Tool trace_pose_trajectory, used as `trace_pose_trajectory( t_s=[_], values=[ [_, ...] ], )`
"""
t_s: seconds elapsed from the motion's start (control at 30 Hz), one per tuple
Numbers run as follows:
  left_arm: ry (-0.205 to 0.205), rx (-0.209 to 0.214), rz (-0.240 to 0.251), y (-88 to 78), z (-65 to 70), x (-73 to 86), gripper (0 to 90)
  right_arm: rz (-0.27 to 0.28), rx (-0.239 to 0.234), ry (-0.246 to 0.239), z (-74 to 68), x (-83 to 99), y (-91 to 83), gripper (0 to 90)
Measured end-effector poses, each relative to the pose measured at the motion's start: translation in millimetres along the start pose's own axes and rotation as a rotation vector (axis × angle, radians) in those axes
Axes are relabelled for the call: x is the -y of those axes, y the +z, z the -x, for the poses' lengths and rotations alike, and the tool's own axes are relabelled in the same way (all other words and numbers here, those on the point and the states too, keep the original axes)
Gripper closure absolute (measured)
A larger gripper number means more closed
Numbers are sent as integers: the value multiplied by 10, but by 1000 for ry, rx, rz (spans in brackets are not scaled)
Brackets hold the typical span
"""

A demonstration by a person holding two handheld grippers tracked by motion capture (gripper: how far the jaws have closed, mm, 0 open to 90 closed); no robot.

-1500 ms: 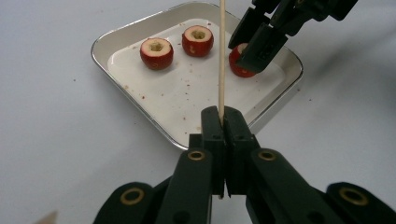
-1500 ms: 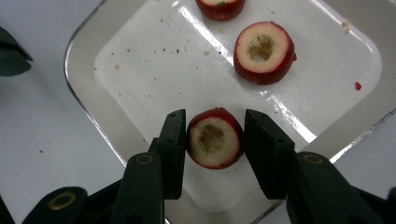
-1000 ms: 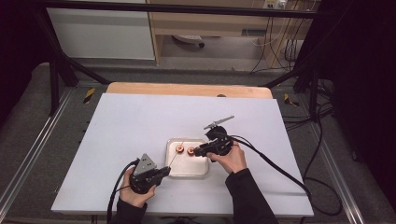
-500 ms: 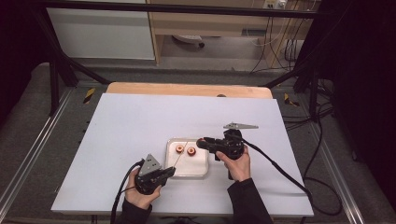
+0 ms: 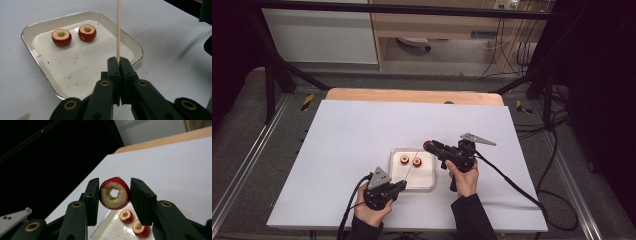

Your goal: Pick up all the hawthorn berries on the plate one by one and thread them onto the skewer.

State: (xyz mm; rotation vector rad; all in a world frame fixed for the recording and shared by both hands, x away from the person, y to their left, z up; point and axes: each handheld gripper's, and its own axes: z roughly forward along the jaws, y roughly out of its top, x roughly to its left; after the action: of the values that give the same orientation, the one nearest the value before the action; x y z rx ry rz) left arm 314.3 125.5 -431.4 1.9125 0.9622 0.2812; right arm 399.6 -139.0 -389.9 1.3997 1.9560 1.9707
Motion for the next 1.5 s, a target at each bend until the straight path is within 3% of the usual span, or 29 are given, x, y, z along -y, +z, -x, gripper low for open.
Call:
trace_pose_trajectory(
  t_s=[0.17,0.47,0.57,1.5],
  values=[
    [-11,19,1,31,34,6,883,56,-16,3,-18,-10,-6,606],
    [-29,28,-3,56,51,-12,884,111,-36,-47,-43,5,-15,607],
    [-25,29,-1,62,58,-25,884,115,-45,-70,-43,18,-11,607],
    [-40,34,6,86,66,-51,884,128,-65,-87,-63,75,10,607]
  ],
)
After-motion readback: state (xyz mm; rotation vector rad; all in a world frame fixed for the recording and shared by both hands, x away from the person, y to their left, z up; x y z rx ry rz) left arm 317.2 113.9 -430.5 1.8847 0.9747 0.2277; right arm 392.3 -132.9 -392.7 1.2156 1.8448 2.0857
